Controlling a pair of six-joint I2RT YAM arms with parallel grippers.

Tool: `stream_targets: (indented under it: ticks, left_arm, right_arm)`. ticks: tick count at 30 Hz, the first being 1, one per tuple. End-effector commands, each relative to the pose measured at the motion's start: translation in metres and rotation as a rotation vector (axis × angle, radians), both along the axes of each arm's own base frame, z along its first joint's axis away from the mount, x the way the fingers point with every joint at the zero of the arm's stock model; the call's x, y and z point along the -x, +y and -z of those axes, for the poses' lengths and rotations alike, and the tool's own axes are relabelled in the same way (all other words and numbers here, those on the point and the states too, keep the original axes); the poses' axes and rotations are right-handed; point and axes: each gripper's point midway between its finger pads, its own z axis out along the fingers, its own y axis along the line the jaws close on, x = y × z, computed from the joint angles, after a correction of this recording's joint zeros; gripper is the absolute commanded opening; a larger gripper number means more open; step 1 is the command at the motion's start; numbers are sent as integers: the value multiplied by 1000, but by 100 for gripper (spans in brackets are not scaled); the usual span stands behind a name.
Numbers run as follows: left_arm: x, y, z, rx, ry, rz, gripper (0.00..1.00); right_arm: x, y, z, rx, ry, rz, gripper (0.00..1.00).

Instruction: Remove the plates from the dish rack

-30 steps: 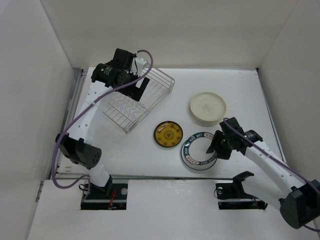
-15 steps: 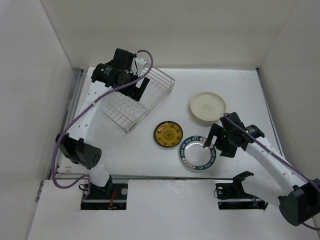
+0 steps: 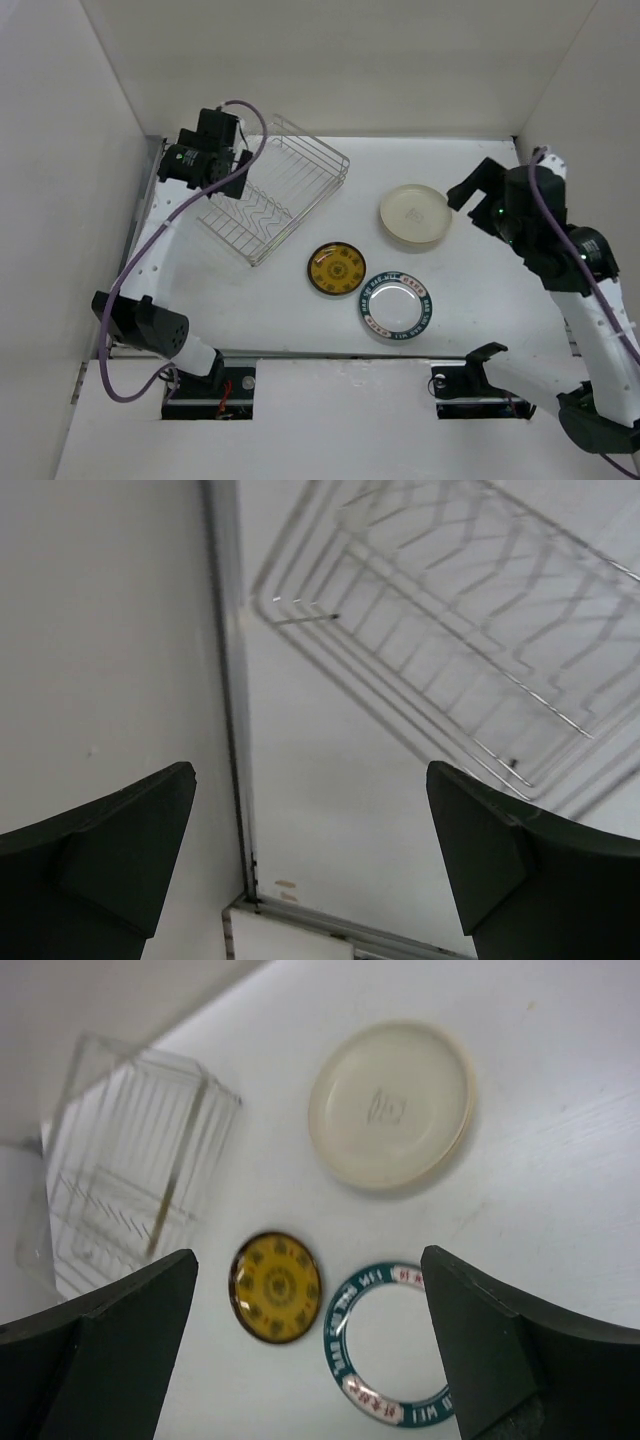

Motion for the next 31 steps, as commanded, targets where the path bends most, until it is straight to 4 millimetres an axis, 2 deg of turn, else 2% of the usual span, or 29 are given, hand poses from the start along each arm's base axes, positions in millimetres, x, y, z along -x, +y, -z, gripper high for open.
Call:
stream_targets:
  ticks: [1,2,5,8,9,11,12,17,25,31]
  left_arm:
    - [10,56,-42,-35,-199,-240,100]
    - [14,71,-41,-44,-204,-284,100]
    - [26,95,-41,-44,-227,-351,100]
    - [34,108,-41,-29,-243,-394,100]
    - [36,113,-36,-26,-229,-406,100]
    - [39,115,-35,-21,-227,-411,100]
    - [41,116,-37,-19,-236,-411,100]
    - [39,112,-35,14,-234,-399,100]
    - [44,114,-33,19,-232,-402,100]
    - [45,113,-32,19,-227,-390,100]
  right_arm:
    - [14,-55,-49,103,-117,225,100]
    - [19,-62,-58,104,-141,248,100]
    - [35,-82,-87,121,-229,306,100]
    - [56,-102,-102,124,-303,366,100]
    - [69,-109,-109,105,-339,379,100]
    - [78,-116,-117,86,-391,401,100]
    - [89,-121,-120,63,-424,406,100]
    - [109,-127,-133,28,-526,390,100]
    - [106,-121,-125,36,-508,352,100]
    - [89,-109,-116,76,-456,306,100]
